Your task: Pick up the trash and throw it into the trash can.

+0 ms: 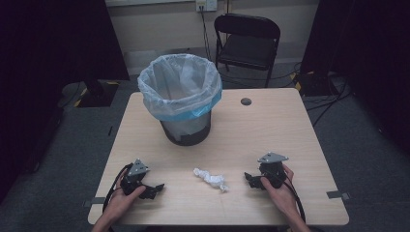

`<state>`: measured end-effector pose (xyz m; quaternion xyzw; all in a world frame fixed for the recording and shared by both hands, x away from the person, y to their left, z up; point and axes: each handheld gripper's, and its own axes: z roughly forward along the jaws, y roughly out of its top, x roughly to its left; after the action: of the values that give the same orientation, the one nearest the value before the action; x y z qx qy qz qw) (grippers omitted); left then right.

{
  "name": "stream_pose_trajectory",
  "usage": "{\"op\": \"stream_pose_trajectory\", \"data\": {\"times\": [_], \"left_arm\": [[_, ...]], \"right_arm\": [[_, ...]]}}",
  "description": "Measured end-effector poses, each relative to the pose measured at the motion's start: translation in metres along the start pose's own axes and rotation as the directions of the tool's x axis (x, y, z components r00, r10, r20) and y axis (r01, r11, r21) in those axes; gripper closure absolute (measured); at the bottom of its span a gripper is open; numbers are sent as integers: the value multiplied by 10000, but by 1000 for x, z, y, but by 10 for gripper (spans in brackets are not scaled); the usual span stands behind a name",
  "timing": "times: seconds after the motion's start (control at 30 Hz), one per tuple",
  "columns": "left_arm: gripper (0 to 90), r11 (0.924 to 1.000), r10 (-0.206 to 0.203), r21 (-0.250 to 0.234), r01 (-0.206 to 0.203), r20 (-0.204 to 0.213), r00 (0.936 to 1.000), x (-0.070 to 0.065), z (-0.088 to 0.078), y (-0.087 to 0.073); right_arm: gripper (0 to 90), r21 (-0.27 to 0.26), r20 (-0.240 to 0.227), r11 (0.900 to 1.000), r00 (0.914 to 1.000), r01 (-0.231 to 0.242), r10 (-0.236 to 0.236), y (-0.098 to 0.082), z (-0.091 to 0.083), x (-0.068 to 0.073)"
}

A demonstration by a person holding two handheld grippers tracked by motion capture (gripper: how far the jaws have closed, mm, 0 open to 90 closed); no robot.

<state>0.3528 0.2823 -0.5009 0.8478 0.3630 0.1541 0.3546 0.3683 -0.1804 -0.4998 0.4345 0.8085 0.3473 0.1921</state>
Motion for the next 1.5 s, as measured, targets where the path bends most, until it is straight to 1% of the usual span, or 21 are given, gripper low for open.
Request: {"op": "stream_pose_trajectory", "data": {"times": [0.3,0.4,0.43,0.5,0.53,0.63,0.67,0.7,0.77,0.83,1.0,1.03,1.07,1.13,1.17,1.23,1.27,1.33,1.37,1.4,1.5], "left_arm": [[13,10000,46,34,-46,6,10000,0,0,0],[12,10000,23,15,-23,0,10000,0,0,0],[13,10000,23,15,-23,0,10000,0,0,0],[13,10000,17,15,-17,-1,10000,0,0,0],[12,10000,17,15,-17,-1,10000,0,0,0],[12,10000,20,16,-20,1,10000,0,0,0],[12,10000,21,16,-21,1,10000,0,0,0],[13,10000,16,13,-16,1,10000,0,0,0],[12,10000,18,15,-18,0,10000,0,0,0],[12,10000,17,14,-17,2,10000,0,0,0],[13,10000,20,14,-19,-1,10000,0,0,0],[12,10000,45,34,-45,7,10000,0,0,0],[12,10000,45,34,-45,7,10000,0,0,0],[12,10000,43,32,-43,5,10000,0,0,0],[12,10000,21,16,-21,-2,10000,0,0,0],[12,10000,18,14,-18,0,10000,0,0,0],[12,10000,18,14,-18,0,10000,0,0,0],[13,10000,22,17,-22,1,10000,0,0,0],[12,10000,20,16,-20,1,10000,0,0,0],[12,10000,20,16,-20,1,10000,0,0,0],[13,10000,21,18,-21,0,10000,0,0,0]], "right_arm": [[117,-22,-40,10000,10000,28,-28,0,0,0],[225,-182,-243,9997,9996,149,-154,1,-1,0],[225,-182,-243,9997,9996,149,-154,1,-1,0],[255,-149,-721,9998,9973,113,-124,3,-2,1],[255,-149,-721,9998,9973,113,-124,3,-2,1],[281,-323,-1272,9992,9915,215,-254,6,-5,4],[285,-371,-1722,9991,9847,201,-262,10,-6,7],[291,-419,-1844,9988,9823,250,-323,12,-7,9],[299,-471,-1935,9983,9802,346,-431,14,-7,11],[306,-691,-2166,9965,9744,471,-610,21,-6,18],[323,-870,-2499,9949,9657,503,-707,30,-4,25],[345,-1060,-2747,9931,9583,505,-781,35,-4,28],[361,-1164,-2852,9918,9548,520,-835,38,-4,30],[368,-1237,-2921,9911,9526,501,-847,41,-5,32],[377,-1365,-3189,9891,9428,558,-972,47,-5,37],[383,-1485,-3452,9865,9312,685,-1166,52,-3,43],[383,-1485,-3452,9865,9312,685,-1166,52,-3,43],[378,-1534,-3665,9847,9206,833,-1349,56,-1,51],[377,-1562,-3806,9833,9130,933,-1471,58,3,57],[377,-1562,-3806,9833,9130,933,-1471,58,3,57],[374,-1665,-4076,9818,9002,915,-1530,62,8,63]]}}
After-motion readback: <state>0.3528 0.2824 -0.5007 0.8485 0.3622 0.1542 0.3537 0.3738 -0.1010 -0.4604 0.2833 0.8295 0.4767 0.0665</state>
